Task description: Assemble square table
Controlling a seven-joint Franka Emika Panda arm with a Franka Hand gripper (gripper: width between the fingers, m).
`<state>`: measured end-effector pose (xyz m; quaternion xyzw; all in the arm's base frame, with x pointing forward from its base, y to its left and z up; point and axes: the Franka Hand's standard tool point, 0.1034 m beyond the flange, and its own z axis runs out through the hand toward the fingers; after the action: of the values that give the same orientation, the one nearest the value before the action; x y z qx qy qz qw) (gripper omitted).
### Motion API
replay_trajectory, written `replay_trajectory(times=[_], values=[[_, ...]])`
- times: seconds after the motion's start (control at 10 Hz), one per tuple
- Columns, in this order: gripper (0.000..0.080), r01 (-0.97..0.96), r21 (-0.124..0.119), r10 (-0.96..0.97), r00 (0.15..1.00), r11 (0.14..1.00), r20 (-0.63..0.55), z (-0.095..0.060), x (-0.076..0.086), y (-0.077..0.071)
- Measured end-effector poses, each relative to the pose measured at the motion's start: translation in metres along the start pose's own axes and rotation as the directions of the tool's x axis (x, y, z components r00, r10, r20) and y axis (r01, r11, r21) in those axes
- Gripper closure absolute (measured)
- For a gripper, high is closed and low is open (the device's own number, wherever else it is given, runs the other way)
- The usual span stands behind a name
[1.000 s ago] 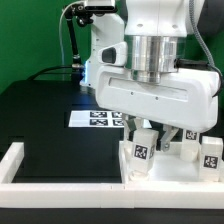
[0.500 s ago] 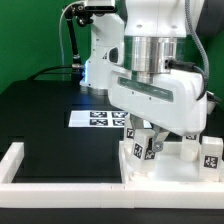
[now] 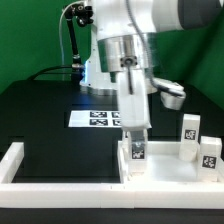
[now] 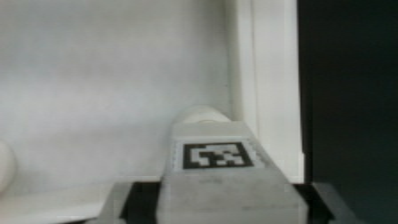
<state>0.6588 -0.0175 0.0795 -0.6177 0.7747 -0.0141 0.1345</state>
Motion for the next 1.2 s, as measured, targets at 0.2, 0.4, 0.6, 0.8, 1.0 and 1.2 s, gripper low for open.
replay_trajectory(times=[0.2,0.4,0.6,0.8,1.0,1.2], values=[[0.042,0.019,-0.003,-0.019,1.0,1.0,-0.002,0.001,-0.001,0.0],[0.0191,0.245,-0.028,-0.245,0.969,0.969,-0.022,-0.001,-0.002,-0.001],[0.0158,0.55,-0.052,-0.552,0.833,0.833,-0.027,-0.001,-0.004,-0.001],[0.0152,0.622,-0.056,-0.624,0.781,0.781,-0.025,-0.001,-0.002,-0.001],[0.015,0.776,-0.082,-0.78,0.625,0.625,-0.024,-0.001,-0.003,-0.001],[0.015,0.894,-0.121,-0.901,0.433,0.432,-0.023,-0.001,-0.011,-0.002]])
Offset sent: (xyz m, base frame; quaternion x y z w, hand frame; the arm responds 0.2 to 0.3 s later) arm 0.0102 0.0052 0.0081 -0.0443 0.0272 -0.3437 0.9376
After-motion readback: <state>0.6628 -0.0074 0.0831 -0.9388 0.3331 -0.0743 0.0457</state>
